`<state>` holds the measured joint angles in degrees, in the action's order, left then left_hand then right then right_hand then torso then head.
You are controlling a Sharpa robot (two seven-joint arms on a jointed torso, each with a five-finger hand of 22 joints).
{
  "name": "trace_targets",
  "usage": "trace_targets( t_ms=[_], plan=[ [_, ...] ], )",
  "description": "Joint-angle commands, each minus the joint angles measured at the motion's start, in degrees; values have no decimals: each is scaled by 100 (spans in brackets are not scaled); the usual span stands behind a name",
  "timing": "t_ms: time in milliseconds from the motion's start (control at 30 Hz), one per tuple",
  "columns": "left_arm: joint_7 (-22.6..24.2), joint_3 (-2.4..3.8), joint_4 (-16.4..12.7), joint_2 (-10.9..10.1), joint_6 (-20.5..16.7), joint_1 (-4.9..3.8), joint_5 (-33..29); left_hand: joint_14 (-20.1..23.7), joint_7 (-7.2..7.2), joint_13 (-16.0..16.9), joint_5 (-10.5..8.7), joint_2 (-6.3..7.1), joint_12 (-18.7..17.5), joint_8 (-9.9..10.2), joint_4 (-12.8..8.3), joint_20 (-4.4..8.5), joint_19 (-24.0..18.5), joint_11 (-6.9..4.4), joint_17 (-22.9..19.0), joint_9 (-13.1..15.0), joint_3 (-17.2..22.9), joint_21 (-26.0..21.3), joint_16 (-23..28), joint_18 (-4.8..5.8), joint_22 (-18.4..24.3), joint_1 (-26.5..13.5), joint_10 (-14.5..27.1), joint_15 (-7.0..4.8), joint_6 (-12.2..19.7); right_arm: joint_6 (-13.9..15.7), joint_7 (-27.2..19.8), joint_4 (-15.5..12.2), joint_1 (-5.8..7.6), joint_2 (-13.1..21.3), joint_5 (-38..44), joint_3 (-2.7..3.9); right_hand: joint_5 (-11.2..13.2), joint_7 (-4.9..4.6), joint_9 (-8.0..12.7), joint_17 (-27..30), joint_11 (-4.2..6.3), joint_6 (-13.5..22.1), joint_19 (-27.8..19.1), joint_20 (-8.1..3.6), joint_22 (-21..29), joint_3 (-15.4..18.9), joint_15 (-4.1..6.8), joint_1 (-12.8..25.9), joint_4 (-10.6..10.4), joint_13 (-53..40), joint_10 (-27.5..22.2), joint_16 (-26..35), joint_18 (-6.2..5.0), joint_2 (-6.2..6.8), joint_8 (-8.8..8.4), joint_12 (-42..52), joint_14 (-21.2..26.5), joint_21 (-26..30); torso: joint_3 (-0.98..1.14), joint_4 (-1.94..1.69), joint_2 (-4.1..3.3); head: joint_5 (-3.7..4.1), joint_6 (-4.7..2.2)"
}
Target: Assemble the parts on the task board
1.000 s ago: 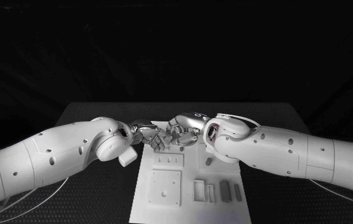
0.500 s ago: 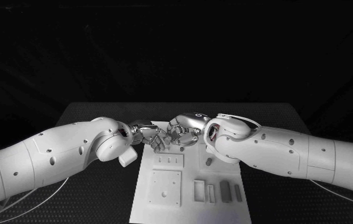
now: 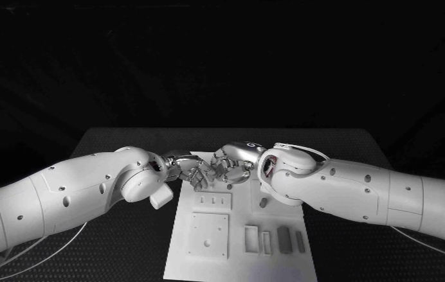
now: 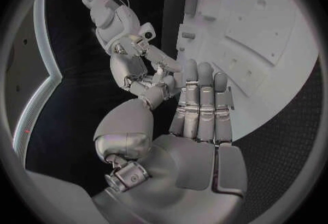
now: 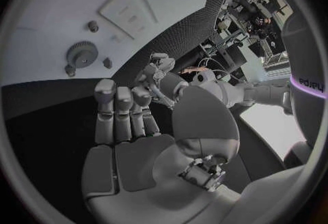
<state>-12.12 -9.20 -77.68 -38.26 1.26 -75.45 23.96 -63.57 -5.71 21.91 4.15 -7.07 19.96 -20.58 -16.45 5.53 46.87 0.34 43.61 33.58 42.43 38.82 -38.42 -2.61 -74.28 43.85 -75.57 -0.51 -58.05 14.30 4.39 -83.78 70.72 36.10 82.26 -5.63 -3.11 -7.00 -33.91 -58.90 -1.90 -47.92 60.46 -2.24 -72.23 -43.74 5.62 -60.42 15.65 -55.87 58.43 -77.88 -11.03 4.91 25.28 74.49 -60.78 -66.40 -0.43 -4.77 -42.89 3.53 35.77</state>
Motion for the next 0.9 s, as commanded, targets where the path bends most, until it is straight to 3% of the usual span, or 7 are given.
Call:
trace_targets(
  t_ms=[33,333,400,533,667,800,900],
  plan=[
    [57,8,7,-10,-139,-8,-16,33,43,10,40,-9,-13,4,-10,74,-50,1,-4,12,41,22,-38,79,-1,-33,-31,-13,-75,-65,-33,-35,-20,12,-28,-3,4,228,-12,-9,314,-1111,8,-37,11,-29,127,12,-2,-6,-465,35,-397,53,13,-21,-104,-25,2,4,0,1,-3],
    [29,8,-8,-16,-98,-7,75,27,51,19,60,11,-6,0,-18,79,-61,-5,1,29,85,33,-53,79,-8,-21,-42,-19,-91,1,-31,-44,-30,29,-108,-3,-88,229,-32,-14,312,-1128,18,-31,18,-81,122,54,-12,-12,-454,47,-397,85,-8,-31,-116,-22,7,10,-1,-6,-1],
    [21,8,-9,-12,-61,-7,109,19,58,25,70,40,1,-4,-17,84,-63,-11,5,39,112,42,-65,77,-12,7,-53,-25,-103,23,-32,-38,-30,30,-137,-3,-244,230,-45,-18,313,-1137,24,-27,21,-90,121,97,-21,-16,-449,52,-397,107,-17,-34,-121,-23,6,7,-2,-7,-6],
    [9,8,-20,-12,20,-6,174,6,64,36,74,79,9,-7,-13,89,-65,-17,13,55,146,59,-86,79,-20,50,-69,-32,-119,74,-32,-6,-30,33,-255,-3,-300,229,-54,-20,313,-1135,28,-27,24,-94,121,119,-22,-17,-449,58,-397,116,-29,-42,-124,-23,4,0,1,-5,-5],
    [15,8,-32,-15,49,-3,268,-11,72,49,82,122,21,-13,-6,95,-63,-26,24,75,169,77,-114,84,-24,95,-91,-41,-143,195,-58,102,-30,17,-479,-4,-522,209,-66,-6,290,-1061,15,-7,35,-52,102,270,-110,-8,-509,117,-397,255,-100,-103,-91,-5,3,4,-1,-13,-2],
    [40,8,-41,-20,-19,0,376,-36,82,64,98,155,37,-21,4,104,-55,-38,36,95,180,94,-145,88,-26,132,-120,-53,-170,193,-112,196,-31,36,-846,-5,-501,-19,39,71,75,-506,-264,105,115,60,-85,403,-295,53,-846,349,-397,611,-497,-296,187,230,3,8,0,-33,1],
    [63,8,-36,-28,-89,0,550,-66,96,80,139,177,56,-36,13,117,-37,-55,47,121,182,111,-175,90,-24,153,-157,-68,-205,369,-202,263,-31,104,-1087,-5,-603,-231,131,299,-183,-45,-822,340,270,347,-333,541,-350,215,-1316,797,-315,771,-787,-606,689,704,3,7,-2,-38,9]
  ],
)
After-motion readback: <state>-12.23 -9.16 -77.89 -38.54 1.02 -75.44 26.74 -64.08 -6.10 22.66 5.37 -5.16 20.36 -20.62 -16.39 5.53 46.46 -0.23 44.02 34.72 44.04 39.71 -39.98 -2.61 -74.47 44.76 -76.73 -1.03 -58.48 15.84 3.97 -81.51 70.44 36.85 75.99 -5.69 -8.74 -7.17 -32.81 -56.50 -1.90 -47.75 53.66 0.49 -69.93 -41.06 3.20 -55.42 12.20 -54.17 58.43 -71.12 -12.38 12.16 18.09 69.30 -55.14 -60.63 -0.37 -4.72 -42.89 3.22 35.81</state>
